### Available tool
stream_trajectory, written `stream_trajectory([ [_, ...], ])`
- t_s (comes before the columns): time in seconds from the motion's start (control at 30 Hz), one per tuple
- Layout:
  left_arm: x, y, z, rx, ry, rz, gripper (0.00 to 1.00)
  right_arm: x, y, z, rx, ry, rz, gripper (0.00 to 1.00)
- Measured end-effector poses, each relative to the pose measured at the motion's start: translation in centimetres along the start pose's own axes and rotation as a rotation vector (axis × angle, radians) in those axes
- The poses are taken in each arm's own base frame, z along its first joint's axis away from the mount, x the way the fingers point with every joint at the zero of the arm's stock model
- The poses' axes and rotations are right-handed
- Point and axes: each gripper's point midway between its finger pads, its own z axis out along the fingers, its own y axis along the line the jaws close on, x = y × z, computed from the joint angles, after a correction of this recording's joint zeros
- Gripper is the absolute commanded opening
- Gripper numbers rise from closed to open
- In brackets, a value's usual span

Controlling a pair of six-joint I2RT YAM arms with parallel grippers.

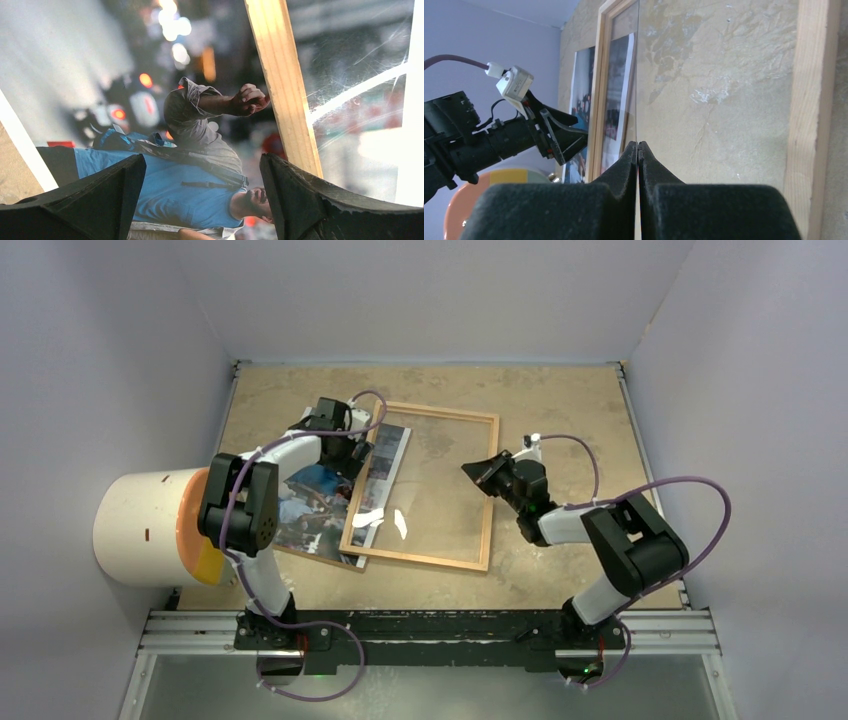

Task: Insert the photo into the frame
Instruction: Place the photo frame item in the photo frame.

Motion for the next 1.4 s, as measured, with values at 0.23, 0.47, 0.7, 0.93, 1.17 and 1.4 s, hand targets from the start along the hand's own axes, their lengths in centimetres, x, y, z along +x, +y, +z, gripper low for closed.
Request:
stream_trajectory([
  [0.23, 0.0, -0.2, 0.0, 0.007, -0.007, 0.007, 0.86, 0.1, 1.0, 0.8, -0.047, 0.02, -0.006, 0.0],
  [0.47, 0.0, -0.1, 0.0, 0.006, -0.009, 0.007, 0.86, 0.2, 0.2, 0.8, 0.001, 0.034, -0.048, 0.49],
  [0.7, -0.1, -0.1, 0.0, 0.004, -0.013, 0.008, 0.86, -0.1, -0.7, 1.2, 0.095, 0.067, -0.142, 0.81],
  [0.93, -0.1, -0.2, -0.1, -0.004, -0.017, 0.012, 0.86, -0.4, -1.2, 1.7, 0.162, 0.097, -0.207, 0.89],
  [1.17, -0.1, -0.1, -0.1, -0.006, -0.018, 0.012, 0.86, -0.4, -2.8, 1.5, 0.26, 0.119, -0.256, 0.97],
  [1.4, -0.1, -0.1, -0.1, -0.009, -0.017, 0.012, 0.86, -0.6, -3.5, 1.7, 0.329, 0.13, -0.306, 0.99],
])
